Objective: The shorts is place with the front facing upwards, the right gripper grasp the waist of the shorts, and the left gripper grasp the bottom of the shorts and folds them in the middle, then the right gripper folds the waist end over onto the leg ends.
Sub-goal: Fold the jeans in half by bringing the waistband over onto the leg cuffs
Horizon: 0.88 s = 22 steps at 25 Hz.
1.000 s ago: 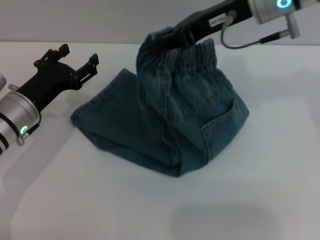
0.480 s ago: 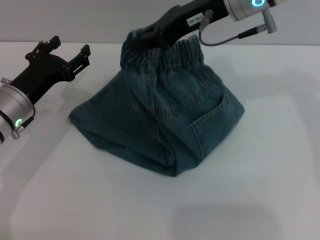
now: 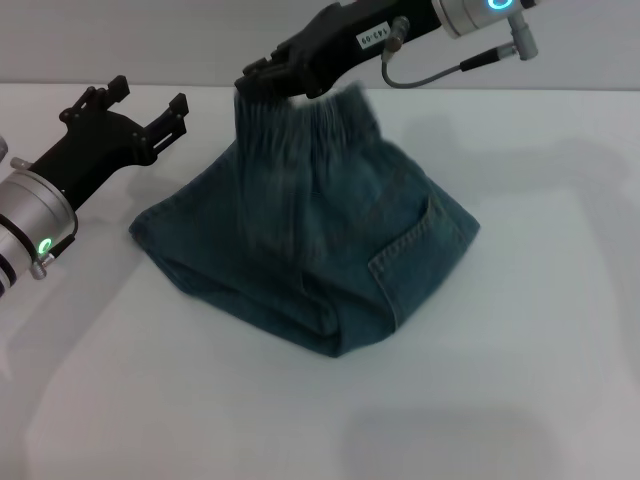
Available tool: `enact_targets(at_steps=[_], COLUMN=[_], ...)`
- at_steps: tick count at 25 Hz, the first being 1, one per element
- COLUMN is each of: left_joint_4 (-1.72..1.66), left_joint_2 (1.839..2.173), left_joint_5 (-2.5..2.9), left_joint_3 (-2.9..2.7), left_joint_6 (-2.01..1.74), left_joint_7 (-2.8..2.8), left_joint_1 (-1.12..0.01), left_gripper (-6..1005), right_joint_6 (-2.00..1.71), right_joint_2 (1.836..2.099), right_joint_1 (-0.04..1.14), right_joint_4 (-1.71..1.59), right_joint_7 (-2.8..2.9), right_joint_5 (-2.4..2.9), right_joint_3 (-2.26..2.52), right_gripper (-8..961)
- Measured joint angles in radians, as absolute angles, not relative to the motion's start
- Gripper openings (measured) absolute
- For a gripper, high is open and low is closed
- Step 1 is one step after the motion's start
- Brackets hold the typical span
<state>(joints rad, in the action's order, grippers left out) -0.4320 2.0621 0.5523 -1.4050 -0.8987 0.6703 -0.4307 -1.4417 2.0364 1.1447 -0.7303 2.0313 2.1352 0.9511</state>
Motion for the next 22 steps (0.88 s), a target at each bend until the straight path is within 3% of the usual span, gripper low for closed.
enact_targets(at_steps=[3,9,22], left_joint_4=[-0.421,-0.412,-0.393], left_joint_2=[2.063,2.063,2.062], left_joint_5=[0.552,0.552,0.552], left_joint_3=[-1.405,-1.405,-1.348], left_joint_6=[-0.900,-0.899,-0.898], left_joint_7=[0.670,0.670,0.647], left_joint_1=[-0.437,-0.447,-0.485], left_gripper=[829,829,829], right_joint_6=[-1.421,-1.394,-1.464], right_joint_2=[2.038,2.038,2.029], right_joint_1=[1.150,1.150,1.143], right_joint_4=[-0.732,-0.727,-0.596], right_joint_7=[2.031,2.031,2.066], right_joint_5=[2.139,2.141,2.137], right_joint_3=[0.952,0.962,0.962], right_gripper=[112,332,437])
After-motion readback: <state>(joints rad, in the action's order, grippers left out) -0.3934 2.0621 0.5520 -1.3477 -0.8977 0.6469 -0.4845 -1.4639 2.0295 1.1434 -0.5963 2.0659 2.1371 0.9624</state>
